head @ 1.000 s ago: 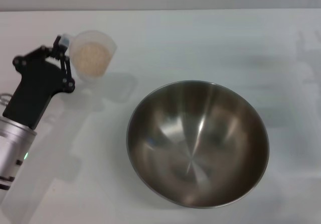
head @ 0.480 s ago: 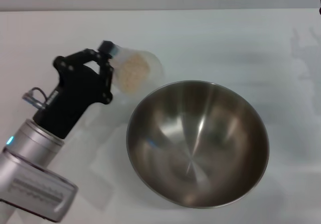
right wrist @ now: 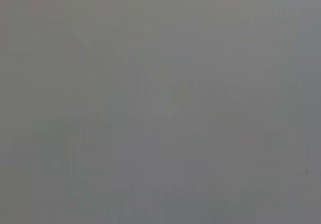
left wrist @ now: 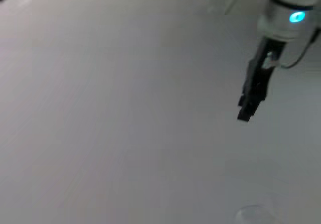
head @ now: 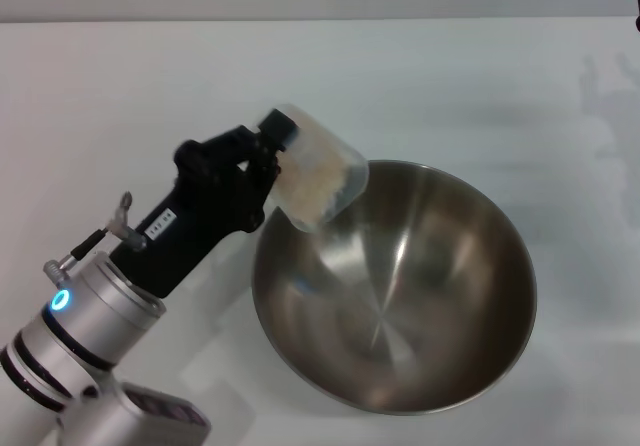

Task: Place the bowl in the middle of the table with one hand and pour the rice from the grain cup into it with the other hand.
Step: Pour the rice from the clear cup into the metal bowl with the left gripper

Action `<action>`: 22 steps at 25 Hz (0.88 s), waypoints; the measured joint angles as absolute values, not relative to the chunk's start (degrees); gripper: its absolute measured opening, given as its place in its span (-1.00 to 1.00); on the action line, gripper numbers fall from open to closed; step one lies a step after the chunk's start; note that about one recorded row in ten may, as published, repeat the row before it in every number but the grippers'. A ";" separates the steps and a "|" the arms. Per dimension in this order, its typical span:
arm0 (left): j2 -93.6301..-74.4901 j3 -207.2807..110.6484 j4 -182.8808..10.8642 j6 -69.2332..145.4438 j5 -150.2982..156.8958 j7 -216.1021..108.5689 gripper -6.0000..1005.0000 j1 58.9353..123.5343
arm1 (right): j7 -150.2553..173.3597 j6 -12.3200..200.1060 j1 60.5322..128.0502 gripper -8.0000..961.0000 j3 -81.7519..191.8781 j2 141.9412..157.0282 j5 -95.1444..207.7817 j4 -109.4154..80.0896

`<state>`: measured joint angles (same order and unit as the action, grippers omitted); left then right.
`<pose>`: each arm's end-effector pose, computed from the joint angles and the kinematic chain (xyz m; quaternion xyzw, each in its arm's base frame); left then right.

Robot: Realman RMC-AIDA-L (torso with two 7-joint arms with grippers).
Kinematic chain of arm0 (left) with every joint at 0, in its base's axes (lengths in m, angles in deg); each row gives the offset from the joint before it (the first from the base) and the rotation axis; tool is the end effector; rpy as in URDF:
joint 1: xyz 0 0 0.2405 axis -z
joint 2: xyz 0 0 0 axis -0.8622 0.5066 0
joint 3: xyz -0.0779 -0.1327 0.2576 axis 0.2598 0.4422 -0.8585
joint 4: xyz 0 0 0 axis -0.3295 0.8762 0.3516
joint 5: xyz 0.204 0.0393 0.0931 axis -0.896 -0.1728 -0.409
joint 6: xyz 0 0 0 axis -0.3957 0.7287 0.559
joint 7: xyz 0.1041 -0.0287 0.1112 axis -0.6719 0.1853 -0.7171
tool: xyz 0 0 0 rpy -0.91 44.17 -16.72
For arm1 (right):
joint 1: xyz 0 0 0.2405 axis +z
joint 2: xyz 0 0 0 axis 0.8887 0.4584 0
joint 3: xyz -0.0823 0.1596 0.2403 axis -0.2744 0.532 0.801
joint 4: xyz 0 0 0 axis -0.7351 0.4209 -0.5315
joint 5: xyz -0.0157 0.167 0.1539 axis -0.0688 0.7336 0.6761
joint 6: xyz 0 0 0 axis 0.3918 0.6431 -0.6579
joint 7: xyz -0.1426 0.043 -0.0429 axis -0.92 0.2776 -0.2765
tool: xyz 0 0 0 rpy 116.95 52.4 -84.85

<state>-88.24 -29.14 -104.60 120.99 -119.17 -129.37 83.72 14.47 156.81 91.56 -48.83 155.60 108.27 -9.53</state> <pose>-0.2643 0.2817 -0.1150 -0.6348 0.4995 -0.1213 0.5768 0.3526 0.3975 -0.0046 -0.6383 0.1784 0.3385 0.6680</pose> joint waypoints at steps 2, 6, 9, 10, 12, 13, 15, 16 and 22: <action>-88.23 -29.13 -104.60 121.06 -119.48 -130.48 -0.96 83.79 | 14.45 156.98 91.55 -0.12 -48.83 155.60 108.27 -9.52; -88.23 -29.16 -104.63 121.41 -120.88 -138.49 -0.96 84.69 | 14.45 157.02 91.54 -0.12 -48.83 155.60 108.28 -9.52; -88.24 -29.00 -104.65 121.43 -122.21 -142.23 -0.96 84.95 | 14.45 157.02 91.54 -0.12 -48.83 155.57 108.30 -9.63; -88.24 -28.98 -104.65 121.43 -122.58 -143.18 -0.96 85.01 | 14.45 157.03 91.54 -0.12 -48.83 155.55 108.30 -9.67; -88.24 -28.97 -104.65 121.44 -122.97 -144.45 -0.96 85.10 | 14.45 157.09 91.54 -0.12 -48.83 155.53 108.30 -9.71; -88.24 -29.01 -104.64 121.45 -123.26 -146.02 -0.96 85.22 | 14.45 157.13 91.54 -0.12 -48.83 155.52 108.30 -9.74; -88.24 -29.06 -104.59 121.45 -123.29 -146.85 -0.96 85.30 | 14.45 157.13 91.54 -0.12 -48.83 155.52 108.30 -9.73; -88.24 -29.24 -104.27 121.44 -123.49 -150.75 -0.96 85.59 | 14.02 157.12 91.54 -0.12 -48.83 155.51 108.30 -9.72; -88.12 -29.13 -104.03 121.19 -124.88 -157.48 -0.96 86.00 | 12.09 157.22 91.54 -0.12 -48.83 155.53 108.30 -9.41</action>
